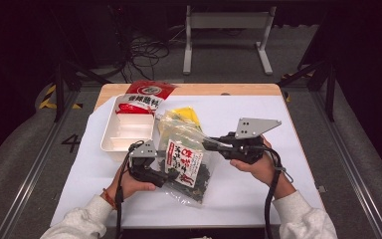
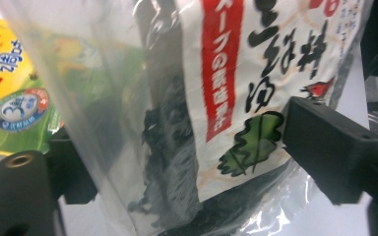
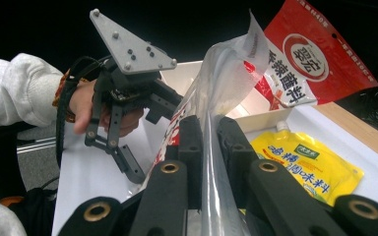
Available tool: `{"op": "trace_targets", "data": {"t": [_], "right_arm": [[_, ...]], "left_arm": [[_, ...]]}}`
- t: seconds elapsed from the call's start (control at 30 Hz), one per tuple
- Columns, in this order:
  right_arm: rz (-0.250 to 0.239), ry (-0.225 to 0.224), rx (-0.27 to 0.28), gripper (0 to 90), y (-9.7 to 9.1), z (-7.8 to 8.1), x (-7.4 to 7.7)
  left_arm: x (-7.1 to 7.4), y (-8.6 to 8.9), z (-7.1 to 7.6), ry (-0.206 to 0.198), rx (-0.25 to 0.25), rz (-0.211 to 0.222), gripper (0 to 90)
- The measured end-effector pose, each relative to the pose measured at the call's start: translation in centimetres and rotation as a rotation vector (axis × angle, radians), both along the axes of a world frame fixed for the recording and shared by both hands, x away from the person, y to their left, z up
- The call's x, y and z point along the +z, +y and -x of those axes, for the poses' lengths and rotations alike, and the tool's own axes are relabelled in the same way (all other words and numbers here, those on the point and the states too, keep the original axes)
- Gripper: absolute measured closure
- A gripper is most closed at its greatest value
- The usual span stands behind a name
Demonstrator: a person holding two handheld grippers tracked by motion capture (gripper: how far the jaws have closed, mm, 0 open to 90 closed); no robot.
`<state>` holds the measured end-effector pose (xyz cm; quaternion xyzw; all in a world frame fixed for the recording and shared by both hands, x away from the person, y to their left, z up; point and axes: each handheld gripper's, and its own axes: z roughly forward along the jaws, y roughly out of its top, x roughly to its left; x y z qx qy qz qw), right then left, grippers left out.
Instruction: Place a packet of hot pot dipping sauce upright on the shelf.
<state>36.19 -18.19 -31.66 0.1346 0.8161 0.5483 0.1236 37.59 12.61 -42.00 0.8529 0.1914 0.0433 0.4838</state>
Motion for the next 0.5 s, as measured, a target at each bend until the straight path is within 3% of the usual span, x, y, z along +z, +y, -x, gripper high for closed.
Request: {"op": "trace_targets", "data": {"t": [0.3, 0.4, 0.5], "right_arm": [[-0.041, -0.015, -0.029, 81.8, 0.2, -0.4, 1.3], [-0.055, -0.018, -0.034, 81.3, -0.1, -0.4, 1.5], [-0.071, -0.015, -0.024, 81.4, -0.3, -0.4, 1.4]], "left_arm": [[0.6, 0.5, 0.1, -0.071, -0.003, 0.017, 53.8], [0.8, 0.8, 0.5, -0.096, -0.021, 0.023, 60.9], [0.8, 0.8, 0.4, -0.101, -0.034, 0.026, 61.5]]}}
